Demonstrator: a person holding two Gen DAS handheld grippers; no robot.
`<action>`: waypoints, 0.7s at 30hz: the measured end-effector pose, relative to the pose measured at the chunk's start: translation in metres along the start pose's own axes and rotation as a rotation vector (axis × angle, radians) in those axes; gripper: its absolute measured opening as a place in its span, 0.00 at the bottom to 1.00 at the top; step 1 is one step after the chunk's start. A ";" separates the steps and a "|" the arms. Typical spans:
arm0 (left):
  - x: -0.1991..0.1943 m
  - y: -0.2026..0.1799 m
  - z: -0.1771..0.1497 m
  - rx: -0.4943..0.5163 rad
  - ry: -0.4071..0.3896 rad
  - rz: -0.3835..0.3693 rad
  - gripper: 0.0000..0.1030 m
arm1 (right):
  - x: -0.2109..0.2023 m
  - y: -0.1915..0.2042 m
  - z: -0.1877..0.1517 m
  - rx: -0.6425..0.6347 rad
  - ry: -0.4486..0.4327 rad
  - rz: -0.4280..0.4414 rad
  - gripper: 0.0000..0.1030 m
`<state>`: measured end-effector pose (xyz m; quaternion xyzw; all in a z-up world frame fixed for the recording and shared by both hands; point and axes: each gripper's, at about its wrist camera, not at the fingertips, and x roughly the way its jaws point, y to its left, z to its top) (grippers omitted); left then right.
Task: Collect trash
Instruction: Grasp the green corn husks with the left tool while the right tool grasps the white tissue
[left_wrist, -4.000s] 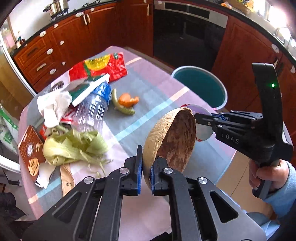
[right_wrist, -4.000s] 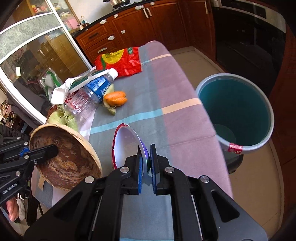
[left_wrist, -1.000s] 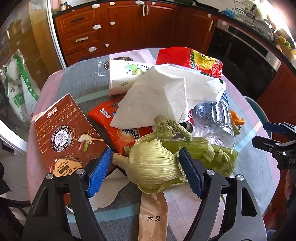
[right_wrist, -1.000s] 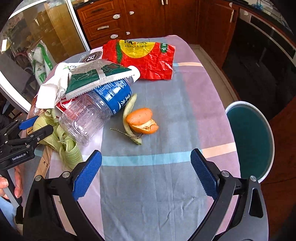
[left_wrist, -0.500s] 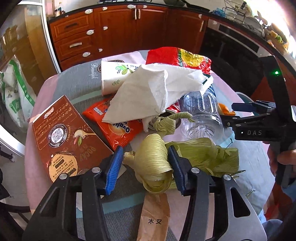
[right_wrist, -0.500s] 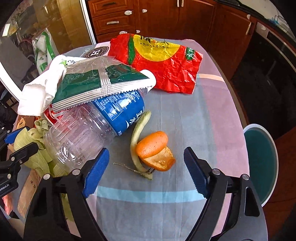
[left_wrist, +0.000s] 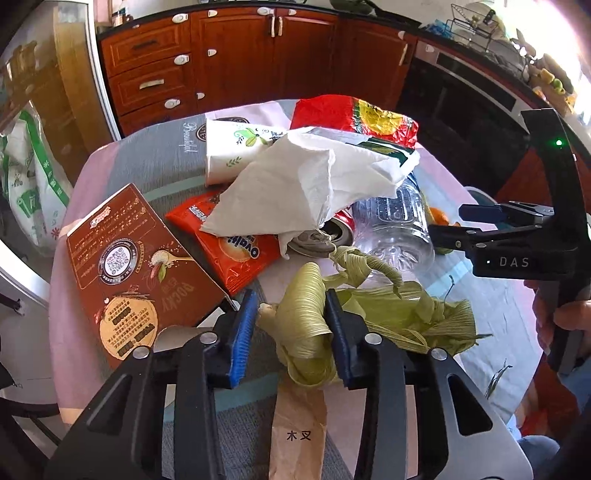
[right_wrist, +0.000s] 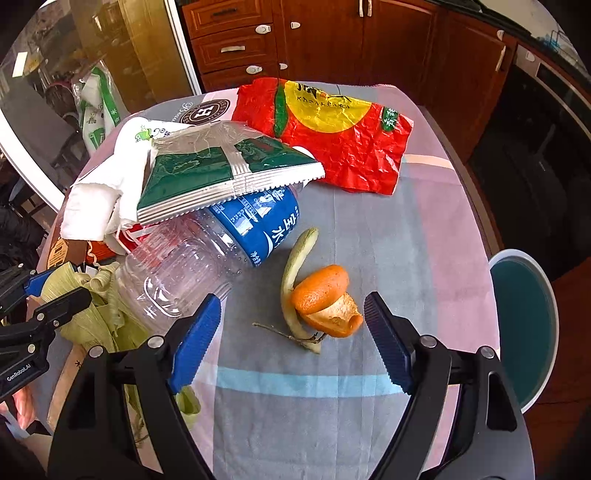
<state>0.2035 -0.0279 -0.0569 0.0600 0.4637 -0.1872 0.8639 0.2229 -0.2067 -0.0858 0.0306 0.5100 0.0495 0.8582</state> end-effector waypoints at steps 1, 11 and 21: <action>-0.004 0.001 0.000 -0.007 0.002 -0.005 0.16 | -0.003 0.001 -0.001 -0.003 -0.002 0.003 0.75; -0.013 0.022 -0.003 -0.056 0.024 -0.042 0.27 | -0.040 0.037 0.014 -0.073 -0.063 0.065 0.75; -0.014 0.043 -0.019 -0.102 0.044 -0.075 0.51 | -0.014 0.122 0.062 -0.239 -0.070 0.142 0.75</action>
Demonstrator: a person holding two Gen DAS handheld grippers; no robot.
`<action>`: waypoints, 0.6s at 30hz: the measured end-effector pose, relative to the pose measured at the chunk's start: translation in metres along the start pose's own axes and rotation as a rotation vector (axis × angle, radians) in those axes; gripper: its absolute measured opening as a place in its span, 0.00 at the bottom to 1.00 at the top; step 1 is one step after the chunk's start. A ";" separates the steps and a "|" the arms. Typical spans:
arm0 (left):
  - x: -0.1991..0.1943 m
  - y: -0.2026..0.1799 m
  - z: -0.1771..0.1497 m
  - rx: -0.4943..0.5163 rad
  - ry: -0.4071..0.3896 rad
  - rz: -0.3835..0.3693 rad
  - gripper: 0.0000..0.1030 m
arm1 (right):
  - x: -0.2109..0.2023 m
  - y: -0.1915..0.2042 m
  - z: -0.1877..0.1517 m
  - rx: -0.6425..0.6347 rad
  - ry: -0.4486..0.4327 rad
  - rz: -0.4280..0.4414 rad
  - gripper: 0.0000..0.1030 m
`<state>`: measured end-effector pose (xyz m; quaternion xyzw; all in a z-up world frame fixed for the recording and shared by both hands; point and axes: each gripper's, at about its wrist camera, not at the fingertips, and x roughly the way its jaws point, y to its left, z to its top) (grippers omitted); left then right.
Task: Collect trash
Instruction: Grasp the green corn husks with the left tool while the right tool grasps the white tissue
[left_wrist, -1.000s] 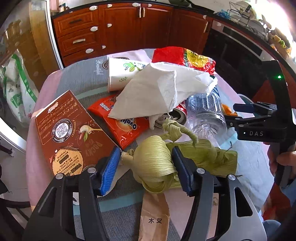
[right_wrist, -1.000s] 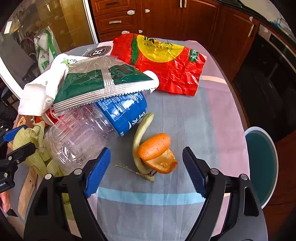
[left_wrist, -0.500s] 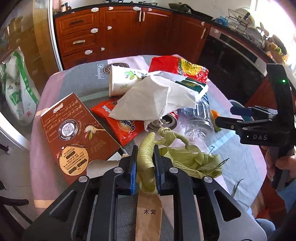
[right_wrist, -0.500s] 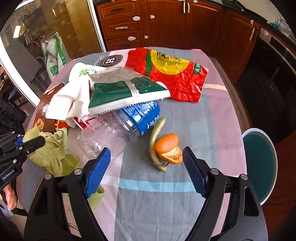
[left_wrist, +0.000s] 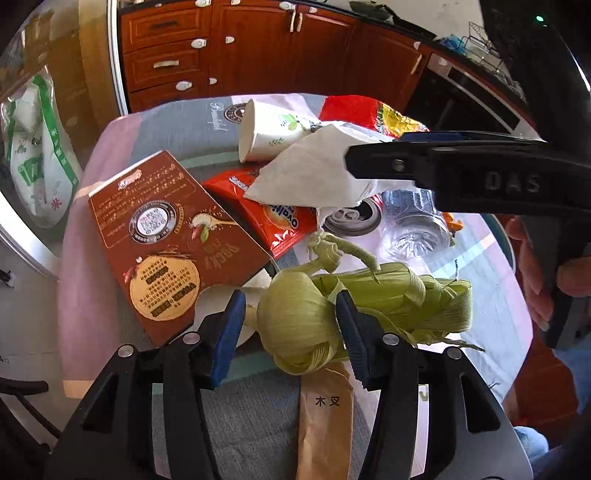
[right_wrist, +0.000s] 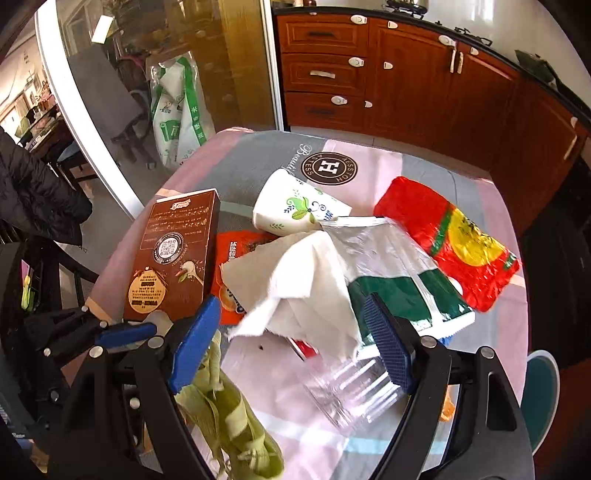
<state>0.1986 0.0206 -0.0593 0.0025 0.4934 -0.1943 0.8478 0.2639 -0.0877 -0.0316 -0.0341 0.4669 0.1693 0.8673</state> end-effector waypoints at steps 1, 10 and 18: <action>0.002 0.002 0.000 -0.013 0.010 -0.024 0.51 | 0.007 0.001 0.001 -0.002 0.011 0.001 0.75; -0.012 -0.010 -0.001 0.015 -0.029 0.013 0.20 | 0.001 0.000 -0.003 0.042 0.010 0.073 0.02; -0.077 -0.032 0.008 0.032 -0.146 0.067 0.18 | -0.071 -0.010 -0.013 0.063 -0.127 0.061 0.02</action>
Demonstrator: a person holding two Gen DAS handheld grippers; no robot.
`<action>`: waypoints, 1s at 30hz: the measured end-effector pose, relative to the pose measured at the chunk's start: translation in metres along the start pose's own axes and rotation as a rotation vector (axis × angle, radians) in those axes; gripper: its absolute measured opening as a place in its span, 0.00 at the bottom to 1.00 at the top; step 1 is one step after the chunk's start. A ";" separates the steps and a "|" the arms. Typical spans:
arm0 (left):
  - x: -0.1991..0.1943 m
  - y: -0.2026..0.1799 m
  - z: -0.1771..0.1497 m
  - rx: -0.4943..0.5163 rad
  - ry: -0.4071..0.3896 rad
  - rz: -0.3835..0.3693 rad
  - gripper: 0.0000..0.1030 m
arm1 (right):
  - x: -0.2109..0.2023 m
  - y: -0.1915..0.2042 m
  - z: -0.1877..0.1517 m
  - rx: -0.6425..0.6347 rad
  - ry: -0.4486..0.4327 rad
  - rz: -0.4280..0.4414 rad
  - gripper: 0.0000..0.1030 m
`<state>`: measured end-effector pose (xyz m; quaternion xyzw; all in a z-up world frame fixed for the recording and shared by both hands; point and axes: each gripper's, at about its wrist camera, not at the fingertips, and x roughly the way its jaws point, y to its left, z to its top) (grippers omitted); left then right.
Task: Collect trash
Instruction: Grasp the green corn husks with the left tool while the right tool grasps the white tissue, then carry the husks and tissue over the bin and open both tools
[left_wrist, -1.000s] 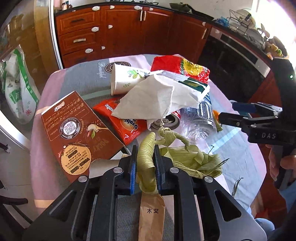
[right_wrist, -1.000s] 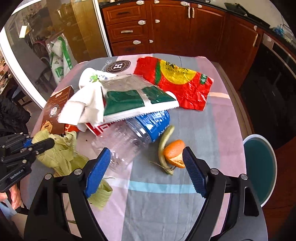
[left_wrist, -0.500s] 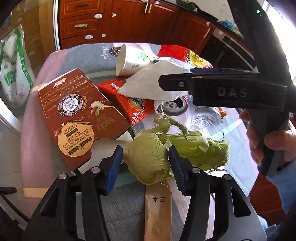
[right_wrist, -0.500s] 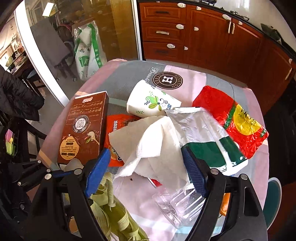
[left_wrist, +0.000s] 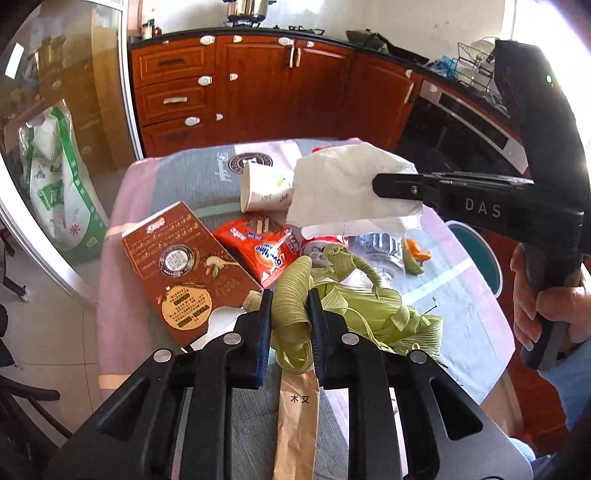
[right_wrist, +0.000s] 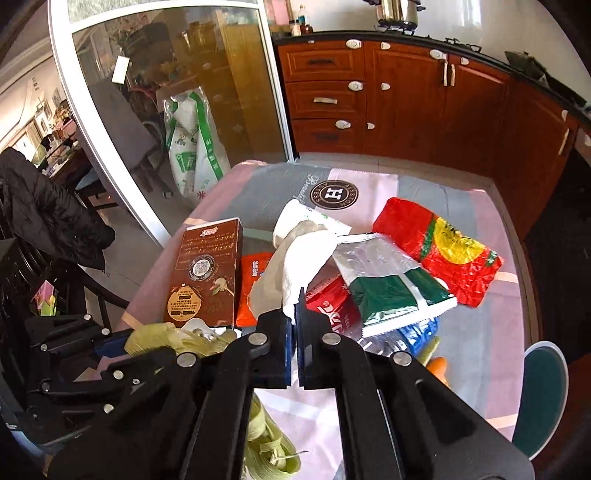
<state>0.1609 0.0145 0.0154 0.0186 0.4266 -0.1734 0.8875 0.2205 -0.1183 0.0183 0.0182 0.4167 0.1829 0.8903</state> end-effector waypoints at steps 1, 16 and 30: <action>-0.009 -0.005 0.004 0.008 -0.016 0.005 0.18 | -0.011 -0.005 -0.002 0.009 -0.016 -0.007 0.02; -0.002 -0.178 0.064 0.254 -0.067 -0.124 0.19 | -0.150 -0.152 -0.089 0.256 -0.155 -0.238 0.02; 0.136 -0.362 0.074 0.466 0.069 -0.235 0.20 | -0.150 -0.312 -0.194 0.518 -0.029 -0.394 0.02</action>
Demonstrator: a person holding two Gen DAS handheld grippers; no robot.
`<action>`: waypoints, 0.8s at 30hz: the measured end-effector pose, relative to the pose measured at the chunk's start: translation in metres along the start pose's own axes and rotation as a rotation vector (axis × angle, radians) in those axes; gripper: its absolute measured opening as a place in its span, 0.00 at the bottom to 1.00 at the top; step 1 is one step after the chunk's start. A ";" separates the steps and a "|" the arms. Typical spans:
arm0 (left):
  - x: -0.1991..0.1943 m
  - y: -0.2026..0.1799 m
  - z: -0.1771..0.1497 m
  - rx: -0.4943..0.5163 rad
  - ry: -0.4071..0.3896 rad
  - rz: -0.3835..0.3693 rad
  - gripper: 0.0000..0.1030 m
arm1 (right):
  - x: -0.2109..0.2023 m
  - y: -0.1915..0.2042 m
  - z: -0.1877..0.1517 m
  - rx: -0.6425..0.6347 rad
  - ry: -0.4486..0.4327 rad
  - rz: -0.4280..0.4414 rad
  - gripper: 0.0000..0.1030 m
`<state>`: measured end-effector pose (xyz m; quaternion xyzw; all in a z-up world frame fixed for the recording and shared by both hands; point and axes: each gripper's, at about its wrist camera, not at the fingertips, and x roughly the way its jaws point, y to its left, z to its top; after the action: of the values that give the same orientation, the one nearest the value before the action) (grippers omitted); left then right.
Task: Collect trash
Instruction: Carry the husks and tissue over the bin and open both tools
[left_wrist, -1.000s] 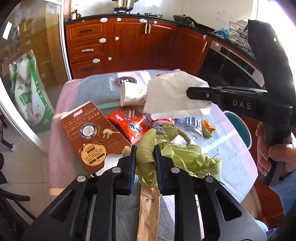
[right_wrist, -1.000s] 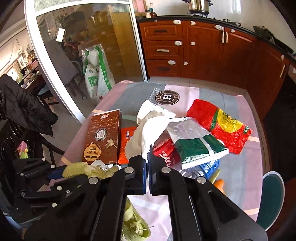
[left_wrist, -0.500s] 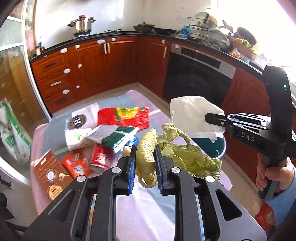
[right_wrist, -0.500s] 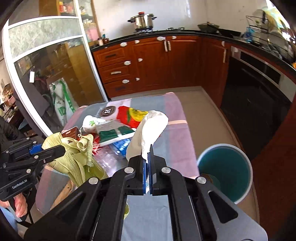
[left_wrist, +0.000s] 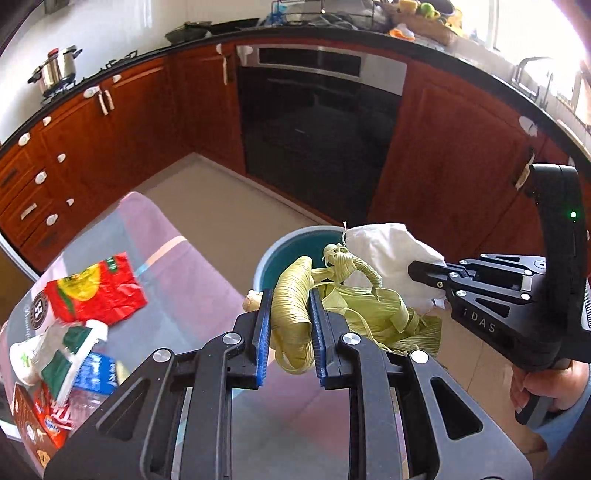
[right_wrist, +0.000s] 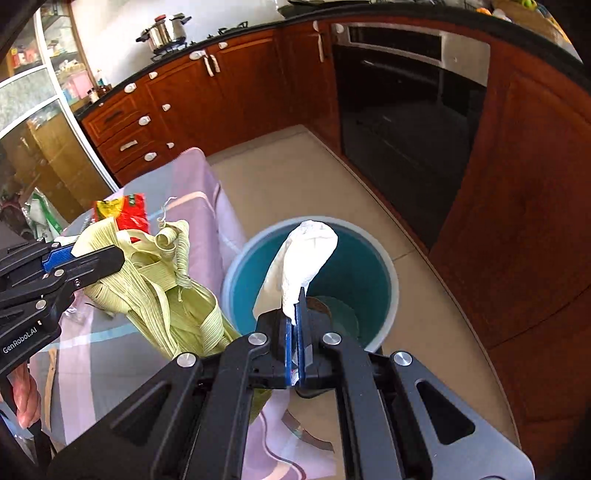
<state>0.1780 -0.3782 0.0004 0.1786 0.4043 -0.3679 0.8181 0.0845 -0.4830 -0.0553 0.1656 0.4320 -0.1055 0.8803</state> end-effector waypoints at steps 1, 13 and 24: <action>0.015 -0.005 0.003 0.007 0.016 -0.008 0.19 | 0.008 -0.008 -0.001 0.012 0.018 -0.006 0.02; 0.124 -0.010 0.015 0.061 0.133 -0.022 0.21 | 0.092 -0.037 0.007 0.069 0.173 -0.024 0.03; 0.139 0.004 0.018 0.037 0.112 -0.040 0.51 | 0.095 -0.039 0.011 0.081 0.153 -0.040 0.68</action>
<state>0.2461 -0.4500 -0.0983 0.2061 0.4462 -0.3810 0.7831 0.1375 -0.5273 -0.1321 0.1997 0.4966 -0.1275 0.8350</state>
